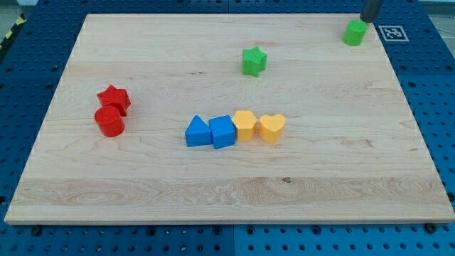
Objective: Move the green blocks above to the yellow and blue blocks
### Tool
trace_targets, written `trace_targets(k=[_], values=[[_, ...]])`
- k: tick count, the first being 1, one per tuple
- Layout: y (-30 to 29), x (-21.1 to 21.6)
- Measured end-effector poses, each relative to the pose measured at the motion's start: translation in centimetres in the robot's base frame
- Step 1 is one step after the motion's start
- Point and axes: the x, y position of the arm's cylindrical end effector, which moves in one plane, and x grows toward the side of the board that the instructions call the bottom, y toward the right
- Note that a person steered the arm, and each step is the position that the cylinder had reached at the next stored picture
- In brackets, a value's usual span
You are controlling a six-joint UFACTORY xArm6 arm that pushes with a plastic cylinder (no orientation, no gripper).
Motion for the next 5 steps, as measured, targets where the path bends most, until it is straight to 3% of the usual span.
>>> trace_targets(k=[5], values=[[-1.9,5.5]])
